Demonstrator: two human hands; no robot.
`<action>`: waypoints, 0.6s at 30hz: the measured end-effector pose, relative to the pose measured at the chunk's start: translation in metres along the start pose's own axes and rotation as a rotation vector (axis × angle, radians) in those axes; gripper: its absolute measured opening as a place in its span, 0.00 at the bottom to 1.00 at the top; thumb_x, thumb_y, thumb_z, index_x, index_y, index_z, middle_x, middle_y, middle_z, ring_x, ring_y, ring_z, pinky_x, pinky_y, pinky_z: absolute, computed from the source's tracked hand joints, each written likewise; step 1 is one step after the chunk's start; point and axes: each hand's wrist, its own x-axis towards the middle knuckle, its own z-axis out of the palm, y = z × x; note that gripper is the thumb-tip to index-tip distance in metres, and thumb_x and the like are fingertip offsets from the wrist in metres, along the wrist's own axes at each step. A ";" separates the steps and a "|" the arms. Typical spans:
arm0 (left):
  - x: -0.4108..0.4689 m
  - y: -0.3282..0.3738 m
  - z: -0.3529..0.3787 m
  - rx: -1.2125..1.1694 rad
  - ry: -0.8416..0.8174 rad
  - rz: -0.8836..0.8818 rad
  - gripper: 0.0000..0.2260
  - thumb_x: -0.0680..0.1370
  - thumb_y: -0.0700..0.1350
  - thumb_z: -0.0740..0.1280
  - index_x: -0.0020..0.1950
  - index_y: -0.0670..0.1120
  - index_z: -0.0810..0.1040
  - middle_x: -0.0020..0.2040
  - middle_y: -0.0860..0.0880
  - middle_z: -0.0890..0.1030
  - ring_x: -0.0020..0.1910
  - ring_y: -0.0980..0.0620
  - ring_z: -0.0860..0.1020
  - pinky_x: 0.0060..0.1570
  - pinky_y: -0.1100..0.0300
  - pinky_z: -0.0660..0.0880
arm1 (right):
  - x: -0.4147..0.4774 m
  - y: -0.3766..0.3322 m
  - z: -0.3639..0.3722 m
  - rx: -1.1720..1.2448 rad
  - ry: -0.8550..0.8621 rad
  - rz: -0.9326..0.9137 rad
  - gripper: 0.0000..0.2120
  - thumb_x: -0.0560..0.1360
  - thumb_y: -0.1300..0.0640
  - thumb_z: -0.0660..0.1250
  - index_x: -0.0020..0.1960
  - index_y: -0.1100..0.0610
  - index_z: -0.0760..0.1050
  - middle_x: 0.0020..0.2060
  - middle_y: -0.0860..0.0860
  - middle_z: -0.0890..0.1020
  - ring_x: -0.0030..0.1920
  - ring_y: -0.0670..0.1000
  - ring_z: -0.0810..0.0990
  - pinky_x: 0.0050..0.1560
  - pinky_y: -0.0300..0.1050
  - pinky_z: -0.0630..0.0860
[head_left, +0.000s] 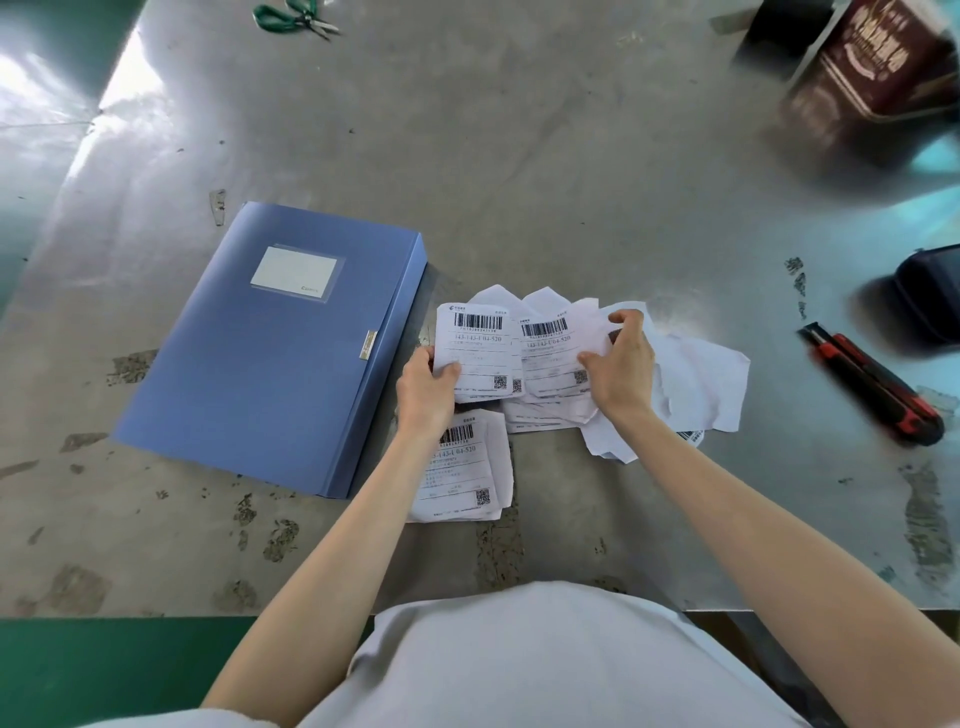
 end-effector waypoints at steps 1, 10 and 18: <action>0.000 0.001 0.000 -0.009 0.000 -0.002 0.06 0.79 0.42 0.63 0.55 0.49 0.74 0.55 0.49 0.81 0.52 0.49 0.80 0.52 0.46 0.79 | 0.002 -0.001 -0.002 0.017 0.019 0.001 0.17 0.72 0.64 0.67 0.59 0.61 0.68 0.52 0.56 0.77 0.53 0.57 0.74 0.46 0.44 0.66; -0.004 0.013 0.008 -0.149 -0.050 0.014 0.06 0.80 0.42 0.62 0.56 0.47 0.74 0.53 0.51 0.80 0.51 0.56 0.78 0.43 0.61 0.75 | 0.008 -0.012 -0.020 0.274 0.101 0.008 0.03 0.75 0.60 0.66 0.43 0.56 0.73 0.37 0.51 0.77 0.39 0.52 0.73 0.39 0.41 0.69; -0.008 0.024 0.022 -0.264 -0.186 0.023 0.08 0.80 0.41 0.61 0.58 0.43 0.76 0.55 0.49 0.82 0.54 0.51 0.80 0.54 0.56 0.77 | 0.006 -0.016 -0.021 0.427 0.077 0.082 0.02 0.73 0.61 0.69 0.45 0.59 0.79 0.46 0.52 0.79 0.45 0.47 0.76 0.47 0.40 0.73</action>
